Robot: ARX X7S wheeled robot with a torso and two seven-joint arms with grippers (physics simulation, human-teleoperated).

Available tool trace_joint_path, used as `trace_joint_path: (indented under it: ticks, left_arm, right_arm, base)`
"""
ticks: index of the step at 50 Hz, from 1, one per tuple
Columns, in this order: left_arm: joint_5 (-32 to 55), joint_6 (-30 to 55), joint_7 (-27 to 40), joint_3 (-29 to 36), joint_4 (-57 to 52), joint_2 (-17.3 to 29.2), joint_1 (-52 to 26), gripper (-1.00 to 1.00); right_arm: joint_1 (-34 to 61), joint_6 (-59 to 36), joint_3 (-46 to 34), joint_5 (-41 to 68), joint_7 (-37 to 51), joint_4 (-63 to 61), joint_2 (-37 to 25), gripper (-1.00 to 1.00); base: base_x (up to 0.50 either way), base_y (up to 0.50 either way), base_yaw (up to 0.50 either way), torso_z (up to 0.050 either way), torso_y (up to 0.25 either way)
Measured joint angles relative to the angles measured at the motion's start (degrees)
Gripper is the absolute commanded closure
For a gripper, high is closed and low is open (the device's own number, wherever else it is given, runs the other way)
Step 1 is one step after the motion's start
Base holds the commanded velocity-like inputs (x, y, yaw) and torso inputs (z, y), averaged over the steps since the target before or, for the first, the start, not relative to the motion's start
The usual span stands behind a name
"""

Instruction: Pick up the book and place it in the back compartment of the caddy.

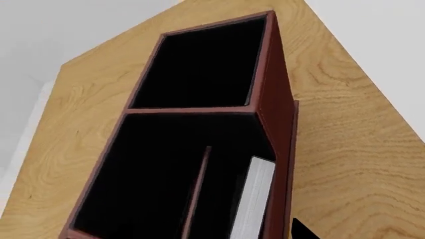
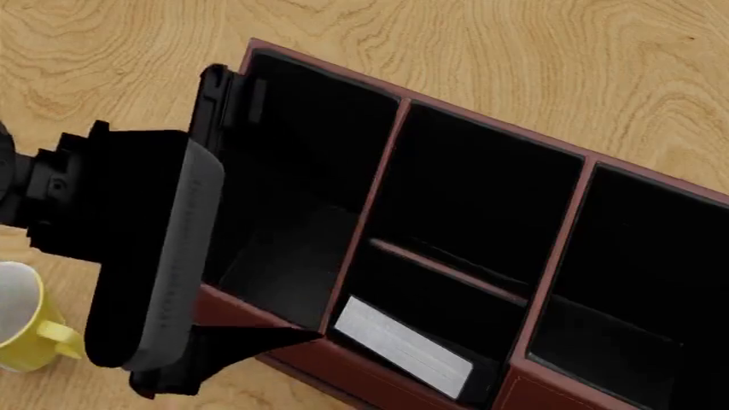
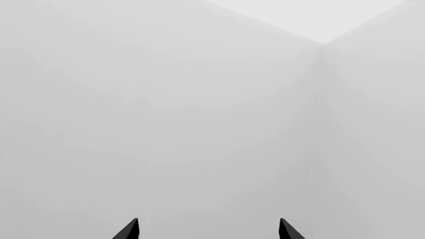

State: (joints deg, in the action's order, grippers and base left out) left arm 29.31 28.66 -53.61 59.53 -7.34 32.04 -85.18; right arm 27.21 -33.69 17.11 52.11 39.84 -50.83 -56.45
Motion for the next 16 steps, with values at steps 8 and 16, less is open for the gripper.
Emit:
trace_joint_path:
  ticks: [8,16]
  left_arm:
    - [4.07,2.36,3.22,-4.09,-2.16,2.0,0.38,-1.0]
    - [8.01,4.23,6.9,-8.17,-4.58,4.06,1.15,-1.0]
  right_arm:
    - [0.56,-0.41,0.02,0.85,0.56,-0.42,-0.45,-1.0]
    - [1.28,-0.72,-0.27,1.51,1.0,-0.67,-0.82,-1.0]
  base:
    - [0.0,0.0,0.0,0.0,0.0]
    - [0.0,0.0,0.0,0.0,0.0]
